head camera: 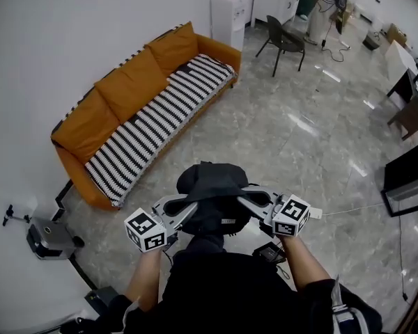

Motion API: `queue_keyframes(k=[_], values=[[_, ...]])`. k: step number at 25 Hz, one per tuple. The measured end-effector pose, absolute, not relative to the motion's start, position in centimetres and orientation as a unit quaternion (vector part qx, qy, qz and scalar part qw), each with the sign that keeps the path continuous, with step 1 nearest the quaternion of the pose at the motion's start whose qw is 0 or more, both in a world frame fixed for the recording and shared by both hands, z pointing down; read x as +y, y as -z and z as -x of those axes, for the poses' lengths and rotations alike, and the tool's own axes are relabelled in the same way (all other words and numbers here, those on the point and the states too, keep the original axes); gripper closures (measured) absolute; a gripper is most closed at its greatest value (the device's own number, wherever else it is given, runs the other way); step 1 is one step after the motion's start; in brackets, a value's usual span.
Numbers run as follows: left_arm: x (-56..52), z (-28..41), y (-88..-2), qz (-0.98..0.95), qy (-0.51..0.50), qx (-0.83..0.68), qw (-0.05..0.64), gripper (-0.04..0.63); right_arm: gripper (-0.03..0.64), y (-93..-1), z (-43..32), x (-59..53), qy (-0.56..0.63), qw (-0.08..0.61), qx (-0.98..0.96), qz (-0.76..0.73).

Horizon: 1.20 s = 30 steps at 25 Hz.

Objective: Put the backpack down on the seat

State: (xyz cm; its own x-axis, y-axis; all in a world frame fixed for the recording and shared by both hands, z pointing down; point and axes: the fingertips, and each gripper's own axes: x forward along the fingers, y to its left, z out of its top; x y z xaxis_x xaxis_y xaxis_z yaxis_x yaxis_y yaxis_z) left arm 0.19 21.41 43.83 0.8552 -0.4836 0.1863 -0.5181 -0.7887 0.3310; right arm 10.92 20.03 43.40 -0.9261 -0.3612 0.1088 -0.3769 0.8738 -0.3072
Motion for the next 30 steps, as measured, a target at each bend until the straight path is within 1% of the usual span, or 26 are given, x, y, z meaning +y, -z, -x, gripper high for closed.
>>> queue_keyframes(k=[15,21,30], values=[[7.7,0.7,-43.1,-0.949,-0.044,-0.249,0.189,0.560,0.566,-42.8,-10.0,6.7,-0.173,0.032,-0.963,-0.206],[3.3,1.7,-42.7,-0.952,-0.032,-0.242,0.182,0.560,0.566,-42.2,-9.0,2.1,-0.152,0.036,-0.963,-0.220],[-1.6,2.8,-42.1,-0.953,-0.024,-0.245,0.176,0.558,0.566,-41.9,-7.9,-2.8,-0.149,0.042,-0.961,-0.229]])
